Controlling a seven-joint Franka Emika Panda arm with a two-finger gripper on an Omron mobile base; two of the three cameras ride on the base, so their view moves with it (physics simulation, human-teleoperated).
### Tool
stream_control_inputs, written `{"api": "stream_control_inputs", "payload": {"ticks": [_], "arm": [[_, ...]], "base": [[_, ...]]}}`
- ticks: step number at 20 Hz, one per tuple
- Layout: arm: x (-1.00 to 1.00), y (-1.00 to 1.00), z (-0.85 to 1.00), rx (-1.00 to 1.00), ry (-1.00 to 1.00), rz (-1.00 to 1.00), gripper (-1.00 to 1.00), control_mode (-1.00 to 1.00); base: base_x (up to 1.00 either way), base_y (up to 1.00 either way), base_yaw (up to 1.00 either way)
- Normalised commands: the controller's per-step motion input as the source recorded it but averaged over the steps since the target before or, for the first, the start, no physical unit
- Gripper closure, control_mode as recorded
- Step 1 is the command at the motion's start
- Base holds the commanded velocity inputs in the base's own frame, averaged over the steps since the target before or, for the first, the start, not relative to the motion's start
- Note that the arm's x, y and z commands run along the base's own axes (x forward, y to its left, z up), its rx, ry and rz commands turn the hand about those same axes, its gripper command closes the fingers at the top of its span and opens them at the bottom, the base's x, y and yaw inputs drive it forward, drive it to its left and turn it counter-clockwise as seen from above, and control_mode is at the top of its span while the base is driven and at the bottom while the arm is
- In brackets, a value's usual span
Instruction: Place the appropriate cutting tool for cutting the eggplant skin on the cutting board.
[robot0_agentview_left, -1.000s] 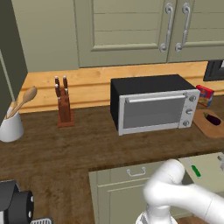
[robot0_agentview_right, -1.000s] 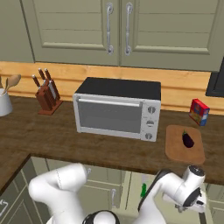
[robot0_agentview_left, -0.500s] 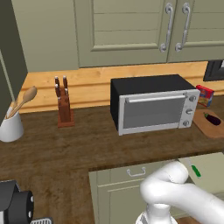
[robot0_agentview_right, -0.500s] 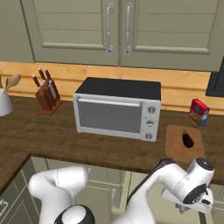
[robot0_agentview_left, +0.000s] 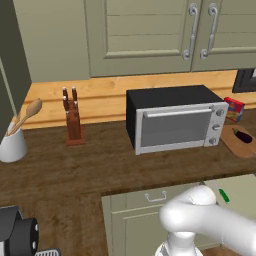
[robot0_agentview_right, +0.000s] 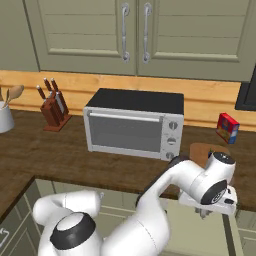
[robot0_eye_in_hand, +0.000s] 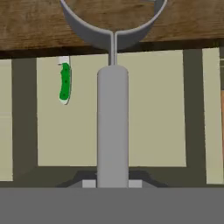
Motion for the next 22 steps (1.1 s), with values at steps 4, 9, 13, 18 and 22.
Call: {"api": "stream_control_inputs", "payload": {"ticks": [4,9,13,18,22], "arm": [[0.94,0.00,0.19,0.00,-0.01,0.16,1.00,-1.00],[0.36,-0.09,0.04,0.00,-0.06,0.19,1.00,-1.00],[0.08,-0.22,0.02,0.00,-0.04,0.18,1.00,-1.00],[0.36,-0.10,0.00,0.00,-0.01,0.13,1.00,-1.00],[0.53,0.00,0.00,0.02,0.00,0.07,1.00,-1.00]], "base": [[0.00,0.00,0.00],[0.00,0.00,0.00],[0.00,0.00,0.00],[0.00,0.00,0.00],[0.00,0.00,0.00]]}}
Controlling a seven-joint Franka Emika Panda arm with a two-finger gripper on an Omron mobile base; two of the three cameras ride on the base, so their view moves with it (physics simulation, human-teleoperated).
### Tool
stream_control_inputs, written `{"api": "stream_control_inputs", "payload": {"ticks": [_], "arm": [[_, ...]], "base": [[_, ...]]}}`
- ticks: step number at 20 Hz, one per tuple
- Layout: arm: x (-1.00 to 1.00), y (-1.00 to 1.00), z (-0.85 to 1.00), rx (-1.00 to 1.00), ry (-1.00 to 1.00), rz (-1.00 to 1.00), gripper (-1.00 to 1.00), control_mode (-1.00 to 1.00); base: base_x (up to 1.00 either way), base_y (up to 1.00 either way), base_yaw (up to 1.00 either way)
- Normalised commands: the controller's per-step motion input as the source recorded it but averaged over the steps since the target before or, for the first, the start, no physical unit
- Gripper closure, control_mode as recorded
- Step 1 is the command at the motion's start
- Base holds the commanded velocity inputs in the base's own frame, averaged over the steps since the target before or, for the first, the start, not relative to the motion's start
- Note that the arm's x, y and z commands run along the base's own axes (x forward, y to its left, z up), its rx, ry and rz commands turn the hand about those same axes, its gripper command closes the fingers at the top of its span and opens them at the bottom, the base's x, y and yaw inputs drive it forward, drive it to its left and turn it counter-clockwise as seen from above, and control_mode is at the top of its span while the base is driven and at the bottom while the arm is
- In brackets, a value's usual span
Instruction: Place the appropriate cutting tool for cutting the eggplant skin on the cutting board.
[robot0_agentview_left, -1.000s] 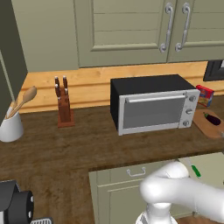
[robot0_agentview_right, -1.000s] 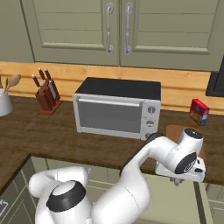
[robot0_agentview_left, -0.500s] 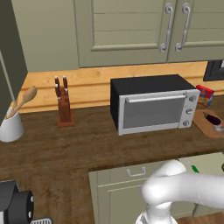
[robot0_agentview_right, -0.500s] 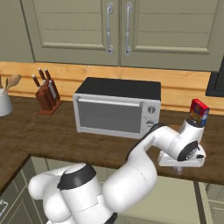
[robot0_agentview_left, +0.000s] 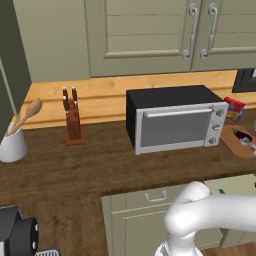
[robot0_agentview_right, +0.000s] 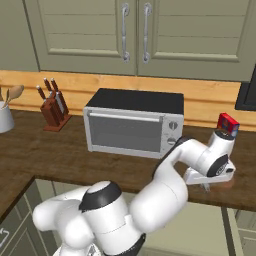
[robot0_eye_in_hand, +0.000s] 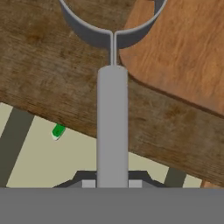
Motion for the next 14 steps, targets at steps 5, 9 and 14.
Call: {"api": "stream_control_inputs", "payload": {"ticks": [5,9,14], "arm": [[0.20,-0.03,-0.01,0.02,0.00,0.00,1.00,-1.00],[0.30,-0.07,0.00,0.02,0.00,0.00,1.00,-1.00],[0.43,0.00,-0.03,0.04,0.00,0.00,1.00,-1.00]], "base": [[0.00,0.00,0.00],[0.00,0.00,0.00],[0.00,0.00,0.00]]}}
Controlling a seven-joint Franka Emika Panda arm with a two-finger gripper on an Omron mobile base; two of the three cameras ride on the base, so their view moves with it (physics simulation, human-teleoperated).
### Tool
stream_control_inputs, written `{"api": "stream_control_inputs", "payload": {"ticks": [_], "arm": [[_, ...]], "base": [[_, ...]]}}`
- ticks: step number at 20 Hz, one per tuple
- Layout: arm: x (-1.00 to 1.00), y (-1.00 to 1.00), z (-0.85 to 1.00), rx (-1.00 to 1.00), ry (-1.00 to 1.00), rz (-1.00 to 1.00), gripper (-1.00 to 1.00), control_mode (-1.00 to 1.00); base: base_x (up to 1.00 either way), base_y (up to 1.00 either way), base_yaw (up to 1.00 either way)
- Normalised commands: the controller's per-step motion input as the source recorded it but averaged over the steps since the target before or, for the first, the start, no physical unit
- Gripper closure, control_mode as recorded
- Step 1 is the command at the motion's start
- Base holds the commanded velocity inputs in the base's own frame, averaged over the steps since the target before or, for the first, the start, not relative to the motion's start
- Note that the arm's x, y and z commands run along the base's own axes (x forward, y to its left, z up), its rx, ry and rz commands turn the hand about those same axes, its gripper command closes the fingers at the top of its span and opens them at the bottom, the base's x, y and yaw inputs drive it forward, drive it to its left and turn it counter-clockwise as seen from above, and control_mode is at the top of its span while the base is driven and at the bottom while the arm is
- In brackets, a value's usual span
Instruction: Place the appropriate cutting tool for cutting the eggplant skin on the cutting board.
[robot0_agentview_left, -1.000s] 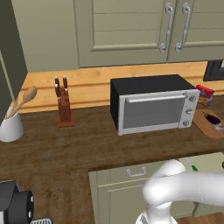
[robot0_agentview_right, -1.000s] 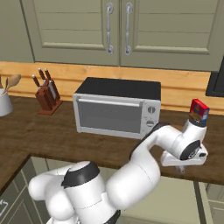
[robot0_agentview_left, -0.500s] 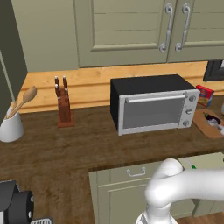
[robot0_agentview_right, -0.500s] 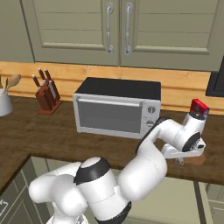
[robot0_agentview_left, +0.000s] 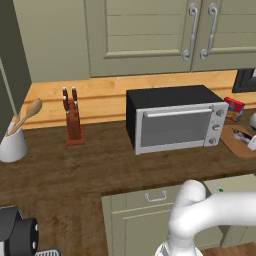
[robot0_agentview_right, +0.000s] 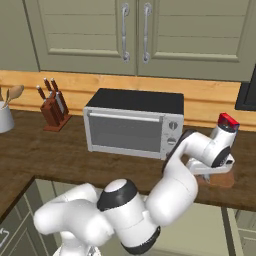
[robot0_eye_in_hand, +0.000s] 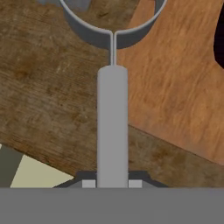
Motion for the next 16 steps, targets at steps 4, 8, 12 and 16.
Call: {"api": "stream_control_inputs", "payload": {"ticks": [4,8,12,16], "arm": [[0.25,-0.04,-0.12,0.06,0.00,0.00,1.00,-1.00],[0.17,-0.03,-0.21,0.05,0.02,0.00,1.00,-1.00],[0.34,0.00,-0.21,0.04,0.01,0.00,1.00,-1.00],[0.40,0.00,-0.22,0.04,0.01,0.00,1.00,-1.00]], "base": [[0.00,0.00,0.00],[0.00,0.00,0.00],[0.00,0.00,0.00],[0.00,0.00,0.00]]}}
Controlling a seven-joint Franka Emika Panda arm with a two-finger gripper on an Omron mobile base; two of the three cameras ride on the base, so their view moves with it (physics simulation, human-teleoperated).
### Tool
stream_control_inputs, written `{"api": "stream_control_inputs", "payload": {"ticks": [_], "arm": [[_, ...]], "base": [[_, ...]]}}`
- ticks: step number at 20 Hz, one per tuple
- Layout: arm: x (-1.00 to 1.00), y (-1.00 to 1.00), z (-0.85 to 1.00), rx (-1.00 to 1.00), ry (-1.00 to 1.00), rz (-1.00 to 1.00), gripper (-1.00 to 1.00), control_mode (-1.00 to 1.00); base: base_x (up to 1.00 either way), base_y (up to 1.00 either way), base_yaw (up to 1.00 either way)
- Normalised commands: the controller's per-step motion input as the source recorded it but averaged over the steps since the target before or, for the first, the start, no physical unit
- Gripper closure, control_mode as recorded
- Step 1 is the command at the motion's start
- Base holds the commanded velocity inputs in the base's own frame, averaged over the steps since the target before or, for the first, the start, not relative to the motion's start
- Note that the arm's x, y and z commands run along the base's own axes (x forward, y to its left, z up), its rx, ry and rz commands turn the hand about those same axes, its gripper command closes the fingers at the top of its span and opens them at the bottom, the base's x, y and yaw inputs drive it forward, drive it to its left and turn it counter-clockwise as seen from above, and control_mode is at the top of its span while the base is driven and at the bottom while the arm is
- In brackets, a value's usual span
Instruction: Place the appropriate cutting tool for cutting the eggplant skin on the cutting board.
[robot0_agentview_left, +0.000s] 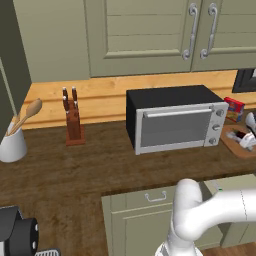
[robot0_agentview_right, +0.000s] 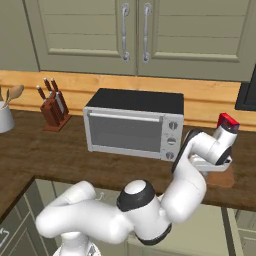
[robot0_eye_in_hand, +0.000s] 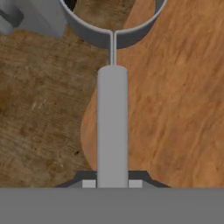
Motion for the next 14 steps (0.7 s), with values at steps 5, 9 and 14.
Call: {"api": "stream_control_inputs", "payload": {"ticks": [5,9,14], "arm": [[0.41,-0.01,-0.37,0.01,0.02,0.01,1.00,-1.00],[0.28,-0.18,-0.26,0.01,0.01,0.02,1.00,-1.00],[0.17,-0.18,-0.16,0.02,0.00,0.02,1.00,-1.00]], "base": [[0.00,0.00,0.00],[0.00,0.00,0.00],[0.00,0.00,0.00]]}}
